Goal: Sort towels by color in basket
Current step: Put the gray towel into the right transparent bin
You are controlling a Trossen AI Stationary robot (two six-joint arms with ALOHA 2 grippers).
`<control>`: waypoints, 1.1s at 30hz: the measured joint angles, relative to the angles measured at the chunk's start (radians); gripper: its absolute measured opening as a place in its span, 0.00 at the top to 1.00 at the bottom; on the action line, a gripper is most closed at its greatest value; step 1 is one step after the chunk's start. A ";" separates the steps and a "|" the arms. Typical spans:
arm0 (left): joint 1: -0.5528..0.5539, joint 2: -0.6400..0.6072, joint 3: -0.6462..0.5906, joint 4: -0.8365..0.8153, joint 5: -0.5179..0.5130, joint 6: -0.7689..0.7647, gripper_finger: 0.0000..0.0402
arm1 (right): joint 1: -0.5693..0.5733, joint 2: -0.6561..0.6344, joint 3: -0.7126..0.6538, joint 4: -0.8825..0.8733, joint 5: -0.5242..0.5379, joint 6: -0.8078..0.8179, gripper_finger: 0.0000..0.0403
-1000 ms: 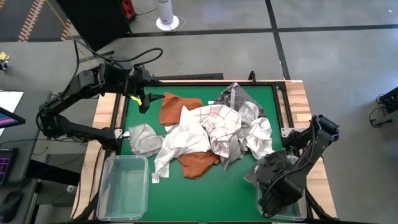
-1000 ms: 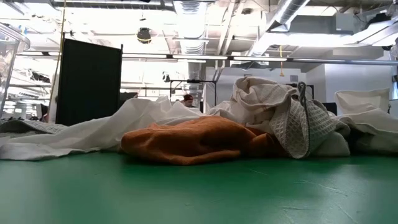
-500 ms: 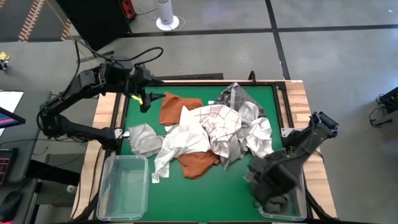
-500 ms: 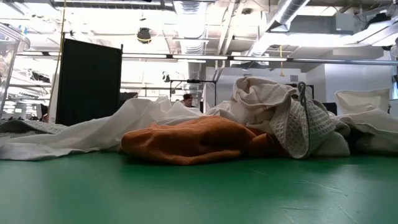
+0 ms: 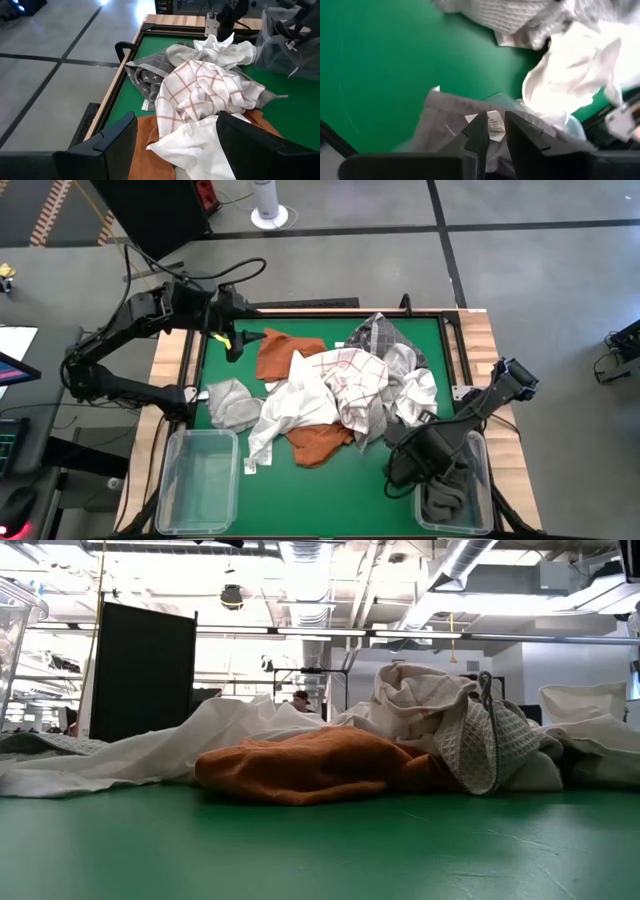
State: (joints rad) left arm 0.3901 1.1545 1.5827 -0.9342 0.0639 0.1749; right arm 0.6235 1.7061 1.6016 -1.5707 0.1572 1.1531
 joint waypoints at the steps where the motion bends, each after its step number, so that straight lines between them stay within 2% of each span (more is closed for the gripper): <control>1: 0.000 0.000 0.000 0.001 0.000 -0.001 0.35 | 0.005 0.000 0.000 0.000 -0.001 -0.047 0.76; 9: 0.000 0.000 0.000 -0.002 0.000 0.000 0.35 | 0.046 0.000 0.000 0.000 -0.002 -0.325 0.76; 29: 0.000 0.000 0.000 -0.003 0.000 0.004 0.35 | 0.076 0.000 0.000 0.000 0.002 -0.637 0.76; 33: 0.000 0.000 0.000 -0.003 0.000 0.004 0.35 | 0.076 0.000 0.000 0.000 0.002 -0.691 0.81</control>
State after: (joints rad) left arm 0.3901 1.1542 1.5829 -0.9371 0.0639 0.1791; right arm 0.6998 1.7061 1.6016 -1.5711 0.1596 0.4625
